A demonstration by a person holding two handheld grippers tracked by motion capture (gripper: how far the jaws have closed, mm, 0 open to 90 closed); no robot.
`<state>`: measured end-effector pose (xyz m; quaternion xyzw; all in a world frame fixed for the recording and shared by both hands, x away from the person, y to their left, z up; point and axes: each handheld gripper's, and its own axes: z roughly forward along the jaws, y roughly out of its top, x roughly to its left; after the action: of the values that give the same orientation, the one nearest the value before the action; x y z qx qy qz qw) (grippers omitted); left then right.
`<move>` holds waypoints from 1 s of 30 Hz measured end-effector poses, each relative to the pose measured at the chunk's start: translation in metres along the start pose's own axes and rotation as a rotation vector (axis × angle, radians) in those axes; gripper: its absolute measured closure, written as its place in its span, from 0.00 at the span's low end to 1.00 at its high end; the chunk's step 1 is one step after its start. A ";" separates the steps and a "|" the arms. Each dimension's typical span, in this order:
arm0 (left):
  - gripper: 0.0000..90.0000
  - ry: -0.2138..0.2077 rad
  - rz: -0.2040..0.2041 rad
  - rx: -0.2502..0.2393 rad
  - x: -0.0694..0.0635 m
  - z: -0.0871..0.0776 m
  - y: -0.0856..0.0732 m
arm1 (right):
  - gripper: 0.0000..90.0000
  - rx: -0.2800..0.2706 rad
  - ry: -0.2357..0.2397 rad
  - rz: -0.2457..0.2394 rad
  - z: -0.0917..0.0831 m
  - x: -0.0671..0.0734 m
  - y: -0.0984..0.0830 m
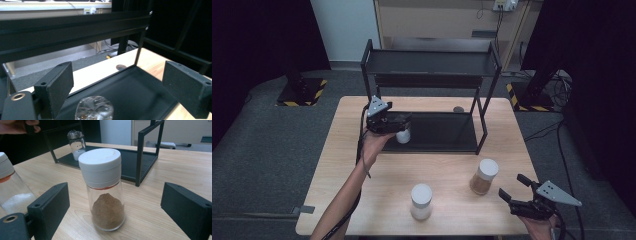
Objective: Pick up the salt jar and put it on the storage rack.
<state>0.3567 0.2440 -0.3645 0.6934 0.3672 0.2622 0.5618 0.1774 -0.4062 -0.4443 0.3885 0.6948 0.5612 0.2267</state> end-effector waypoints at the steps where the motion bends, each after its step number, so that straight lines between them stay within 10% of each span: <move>1: 0.10 -0.006 0.007 -0.004 0.000 -0.004 0.003 | 0.10 0.000 0.000 -0.001 0.000 0.000 0.000; 20: 0.07 -0.123 0.101 -0.103 -0.012 -0.064 0.022 | 0.10 0.003 0.001 -0.005 0.000 0.001 0.001; 30: 0.05 -0.120 0.172 -0.110 -0.025 -0.093 0.016 | 0.10 0.004 -0.002 -0.005 0.001 0.001 0.001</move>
<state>0.2731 0.2773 -0.3264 0.7049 0.2572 0.2872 0.5953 0.1775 -0.4048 -0.4437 0.3876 0.6969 0.5587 0.2280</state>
